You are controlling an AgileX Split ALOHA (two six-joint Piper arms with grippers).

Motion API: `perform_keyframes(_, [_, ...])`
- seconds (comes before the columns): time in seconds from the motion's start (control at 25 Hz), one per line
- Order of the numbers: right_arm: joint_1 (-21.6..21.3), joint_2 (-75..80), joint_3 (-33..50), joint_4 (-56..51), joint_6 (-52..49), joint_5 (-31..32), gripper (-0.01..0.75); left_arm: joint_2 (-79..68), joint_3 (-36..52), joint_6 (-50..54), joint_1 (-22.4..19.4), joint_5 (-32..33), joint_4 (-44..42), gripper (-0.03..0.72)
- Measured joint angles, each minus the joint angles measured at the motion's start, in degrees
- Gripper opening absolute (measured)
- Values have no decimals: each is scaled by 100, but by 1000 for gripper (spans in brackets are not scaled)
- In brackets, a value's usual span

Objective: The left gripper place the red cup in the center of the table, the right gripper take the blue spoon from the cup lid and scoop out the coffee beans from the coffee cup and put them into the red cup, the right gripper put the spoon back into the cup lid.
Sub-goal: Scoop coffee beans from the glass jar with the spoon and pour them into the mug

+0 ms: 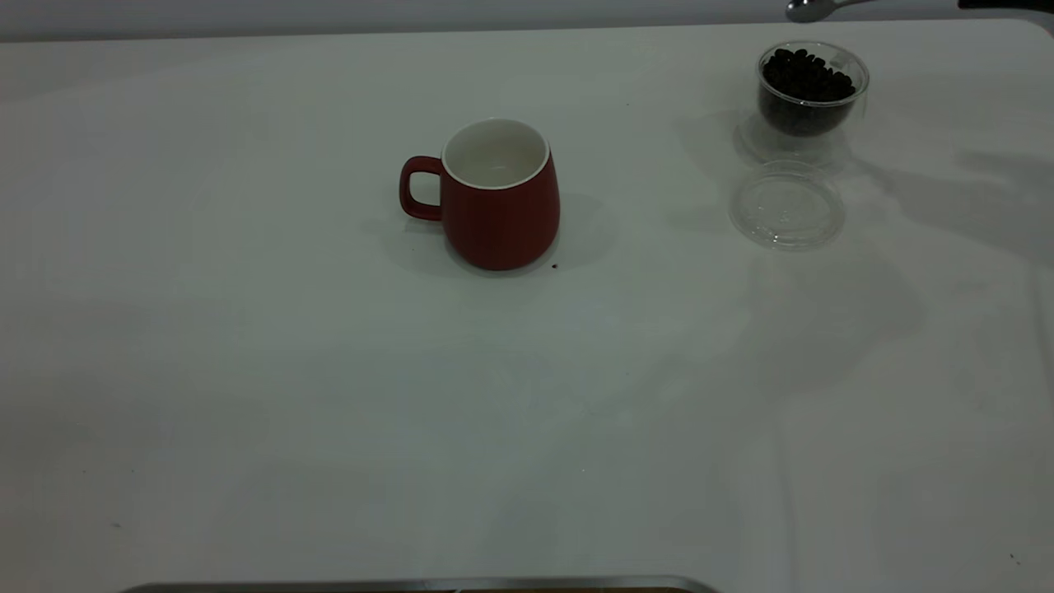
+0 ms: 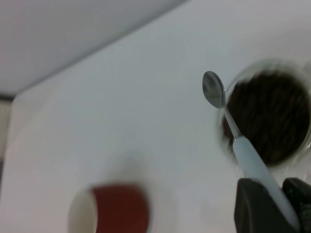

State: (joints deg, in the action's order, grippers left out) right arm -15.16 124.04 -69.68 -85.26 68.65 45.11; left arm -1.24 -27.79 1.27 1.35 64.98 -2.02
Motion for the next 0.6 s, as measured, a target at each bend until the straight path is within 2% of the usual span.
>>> perform_keyframes(0.12, [106, 90, 0, -394, 133, -537, 113, 0, 0, 0, 0, 0, 0, 587])
perform_keyframes(0.2, [107, 154, 0, -531, 151, -681, 113, 0, 0, 0, 0, 0, 0, 587])
perform_keyframes(0.6, [95, 208, 6, -354, 108, -845, 113, 0, 0, 0, 0, 0, 0, 587])
